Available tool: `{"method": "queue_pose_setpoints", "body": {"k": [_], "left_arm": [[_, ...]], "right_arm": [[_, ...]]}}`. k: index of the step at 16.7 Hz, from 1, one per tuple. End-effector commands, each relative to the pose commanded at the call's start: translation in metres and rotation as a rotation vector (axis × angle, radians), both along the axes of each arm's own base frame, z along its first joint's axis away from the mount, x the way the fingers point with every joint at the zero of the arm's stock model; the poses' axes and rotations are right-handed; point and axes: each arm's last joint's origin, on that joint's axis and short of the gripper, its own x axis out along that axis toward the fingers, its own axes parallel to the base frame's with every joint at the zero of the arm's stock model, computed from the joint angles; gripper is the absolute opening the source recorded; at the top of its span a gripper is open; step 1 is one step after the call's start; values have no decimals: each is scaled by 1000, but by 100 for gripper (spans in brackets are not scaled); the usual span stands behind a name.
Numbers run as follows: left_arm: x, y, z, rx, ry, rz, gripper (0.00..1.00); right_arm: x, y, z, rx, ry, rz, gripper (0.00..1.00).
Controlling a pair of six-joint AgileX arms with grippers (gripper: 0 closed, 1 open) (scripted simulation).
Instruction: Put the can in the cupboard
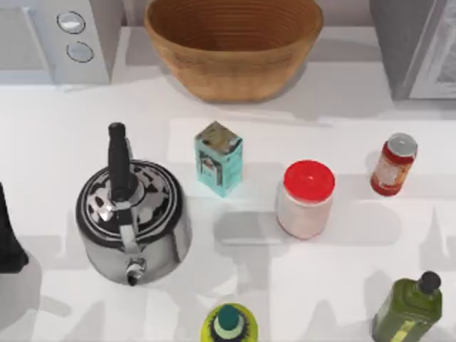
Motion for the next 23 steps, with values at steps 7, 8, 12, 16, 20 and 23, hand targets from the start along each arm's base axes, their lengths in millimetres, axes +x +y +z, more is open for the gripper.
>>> {"method": "queue_pose_setpoints", "body": {"k": [7, 8, 12, 16, 20, 23], "left_arm": [[0, 0, 0, 0, 0, 0, 100], [0, 0, 0, 0, 0, 0, 100], [0, 0, 0, 0, 0, 0, 100], [0, 0, 0, 0, 0, 0, 100], [0, 0, 0, 0, 0, 0, 100], [0, 0, 0, 0, 0, 0, 100]], "right_arm": [[8, 5, 19, 16, -2, -5, 100], [12, 7, 24, 23, 6, -9, 100], [45, 19, 31, 49, 119, -37, 100], [92, 43, 1, 39, 336, -69, 100], [122, 72, -34, 20, 455, -70, 100], [133, 93, -52, 12, 483, -44, 100]]}}
